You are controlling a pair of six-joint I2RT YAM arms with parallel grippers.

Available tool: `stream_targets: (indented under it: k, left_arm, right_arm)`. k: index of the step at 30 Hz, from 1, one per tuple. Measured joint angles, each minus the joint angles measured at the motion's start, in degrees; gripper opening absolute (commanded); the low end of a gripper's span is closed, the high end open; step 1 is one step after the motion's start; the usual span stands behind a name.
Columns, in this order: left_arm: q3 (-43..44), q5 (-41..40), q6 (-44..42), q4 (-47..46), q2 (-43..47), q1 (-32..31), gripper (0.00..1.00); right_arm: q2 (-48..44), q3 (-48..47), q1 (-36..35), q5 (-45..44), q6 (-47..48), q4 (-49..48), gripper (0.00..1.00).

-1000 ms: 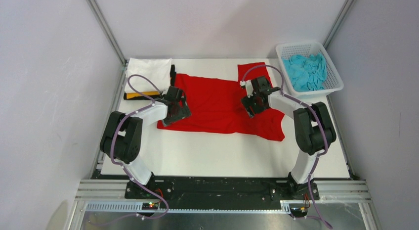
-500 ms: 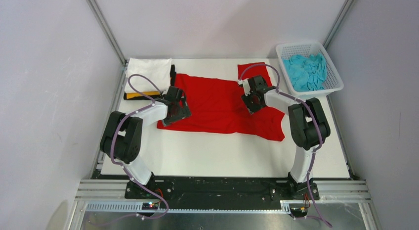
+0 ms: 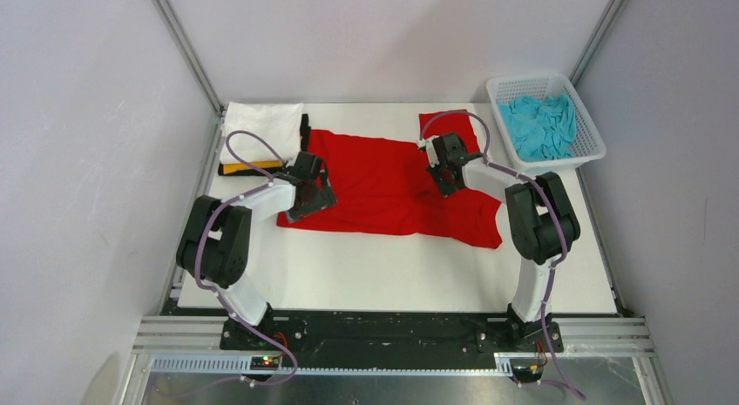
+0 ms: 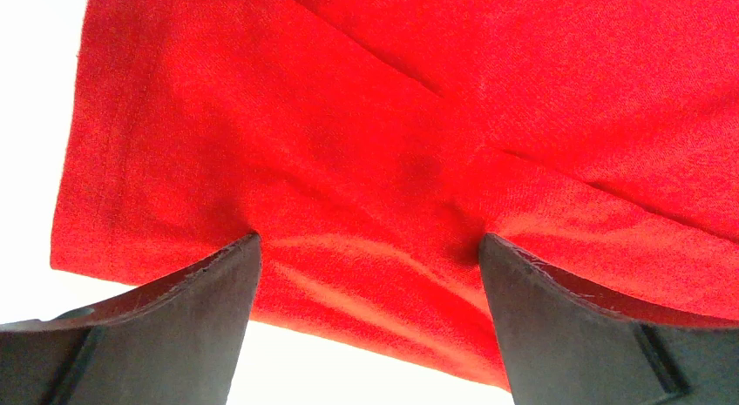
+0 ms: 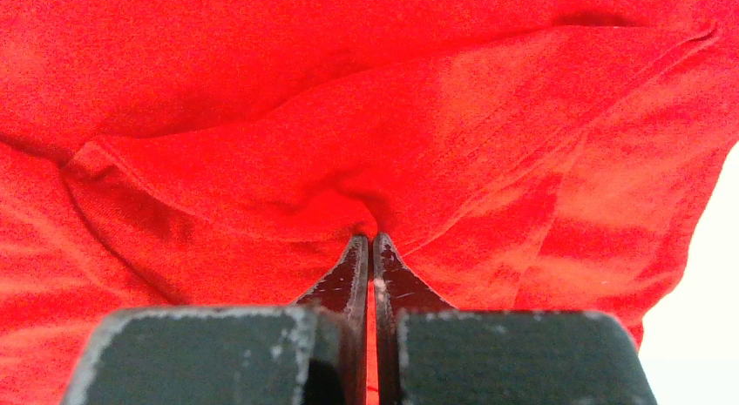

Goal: Fold and stack the t-shirts
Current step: Fold the flattened tshirt in 1/3 of the way

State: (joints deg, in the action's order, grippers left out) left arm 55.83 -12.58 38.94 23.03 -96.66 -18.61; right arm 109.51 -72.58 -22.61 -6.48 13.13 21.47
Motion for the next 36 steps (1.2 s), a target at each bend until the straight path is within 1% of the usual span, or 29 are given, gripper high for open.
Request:
stream_targets:
  k: [6, 15, 20, 22, 24, 26, 27, 28, 29, 31, 32, 33, 34, 35, 36]
  left_arm:
    - [0.0, 0.22, -0.26, 0.0, 0.0, 0.04, 1.0]
    - [0.0, 0.28, -0.44, 0.0, -0.04, 0.04, 1.0]
    - [0.0, 0.28, -0.44, 0.0, -0.09, 0.04, 1.0]
    - [0.0, 0.28, -0.44, 0.0, -0.09, 0.04, 1.0]
    - [0.0, 0.28, -0.44, 0.0, -0.09, 0.04, 1.0]
    - [0.0, 0.28, -0.46, -0.02, -0.09, 0.04, 1.0]
    - [0.0, 0.28, -0.46, 0.0, -0.09, 0.04, 1.0]
    - [0.0, 0.28, -0.46, 0.0, -0.09, 0.04, 1.0]
    - [0.0, 0.28, -0.46, 0.0, -0.09, 0.04, 1.0]
    - [0.0, 0.28, -0.46, 0.0, -0.09, 0.04, 1.0]
    - [0.0, 0.28, -0.46, 0.0, -0.09, 0.04, 1.0]
    - [0.0, 0.28, -0.46, 0.0, -0.09, 0.04, 1.0]
    - [0.0, 0.31, -0.46, 0.0, -0.09, 0.04, 1.0]
    - [0.0, 0.31, -0.46, 0.0, -0.09, 0.04, 1.0]
    - [0.0, 0.31, -0.46, 0.0, -0.09, 0.04, 1.0]
  right_arm:
    - [0.0, 0.0, -0.52, -3.98, 0.09, -1.77, 0.0]
    - [0.0, -0.33, -1.03, -8.52, 2.82, -8.68, 0.01]
    - [0.11, -0.48, -1.77, -9.62, 7.56, -15.23, 0.03]
    - [0.66, -0.92, -1.97, -9.79, 9.53, -18.08, 0.06]
    - [1.73, -1.51, -2.23, -9.88, 11.21, -20.87, 0.11]
    - [3.1, -1.84, -2.38, -10.05, 12.76, -23.61, 0.24]
    - [3.8, -1.9, -2.4, -10.05, 13.64, -25.0, 0.38]
    - [4.44, -1.9, -2.4, -10.01, 14.12, -26.14, 0.45]
    - [5.07, -1.9, -2.4, -9.94, 14.64, -27.21, 0.54]
    - [6.05, -1.92, -2.4, -9.64, 15.65, -29.22, 0.64]
    - [6.43, -1.99, -2.4, -9.6, 16.02, -30.23, 0.66]
    - [6.73, -2.05, -2.4, -9.7, 16.06, -30.99, 0.71]
    - [6.88, -2.05, -2.4, -9.79, 15.85, -31.71, 0.73]
    - [6.91, -2.05, -2.43, -10.01, 15.52, -32.28, 0.87]
    - [6.88, -2.05, -2.43, -10.43, 14.75, -32.63, 0.93]
